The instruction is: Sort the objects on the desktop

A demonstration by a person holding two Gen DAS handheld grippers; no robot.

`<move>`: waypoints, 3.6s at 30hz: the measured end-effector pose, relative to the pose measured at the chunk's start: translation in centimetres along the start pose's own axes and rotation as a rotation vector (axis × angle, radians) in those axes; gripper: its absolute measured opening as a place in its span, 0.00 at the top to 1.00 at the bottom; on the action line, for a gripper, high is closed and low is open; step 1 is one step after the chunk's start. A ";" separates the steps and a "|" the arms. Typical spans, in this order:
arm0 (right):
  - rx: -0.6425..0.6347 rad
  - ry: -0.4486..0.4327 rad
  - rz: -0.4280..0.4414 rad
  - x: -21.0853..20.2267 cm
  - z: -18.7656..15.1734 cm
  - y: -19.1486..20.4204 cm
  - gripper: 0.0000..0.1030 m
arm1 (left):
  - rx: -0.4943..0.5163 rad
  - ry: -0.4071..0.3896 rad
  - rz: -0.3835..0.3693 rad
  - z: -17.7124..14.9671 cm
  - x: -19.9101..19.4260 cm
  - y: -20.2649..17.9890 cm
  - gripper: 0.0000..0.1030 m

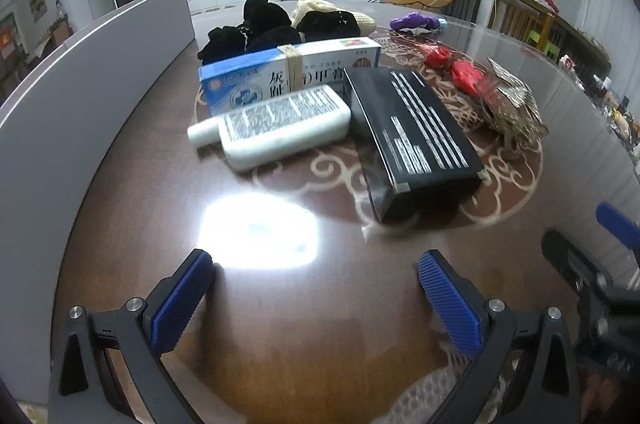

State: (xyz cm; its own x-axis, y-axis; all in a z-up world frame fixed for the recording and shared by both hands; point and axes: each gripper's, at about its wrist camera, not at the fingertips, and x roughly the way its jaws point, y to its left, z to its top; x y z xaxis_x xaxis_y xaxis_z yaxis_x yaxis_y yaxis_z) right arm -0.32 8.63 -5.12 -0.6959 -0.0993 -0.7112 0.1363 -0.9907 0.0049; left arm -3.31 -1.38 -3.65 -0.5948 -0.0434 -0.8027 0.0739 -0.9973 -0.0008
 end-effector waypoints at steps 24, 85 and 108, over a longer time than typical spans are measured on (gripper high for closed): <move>0.022 0.135 -0.039 2.4 0.3 -0.1 0.00 | 0.014 0.010 -0.022 5.4 4.1 1.4 0.00; 0.017 0.137 -0.040 2.4 0.2 -0.2 0.00 | 0.016 0.009 -0.021 5.3 4.1 1.2 0.00; 0.016 0.138 -0.039 2.4 0.2 -0.2 0.00 | 0.016 0.009 -0.021 5.3 4.1 1.2 0.00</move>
State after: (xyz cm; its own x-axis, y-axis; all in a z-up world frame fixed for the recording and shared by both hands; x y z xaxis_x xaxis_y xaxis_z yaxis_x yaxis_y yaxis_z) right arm -2.18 8.59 -6.70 -0.5972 -0.0478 -0.8007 0.0986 -0.9950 -0.0142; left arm -9.86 -3.05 -3.77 -0.5892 -0.0220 -0.8077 0.0483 -0.9988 -0.0081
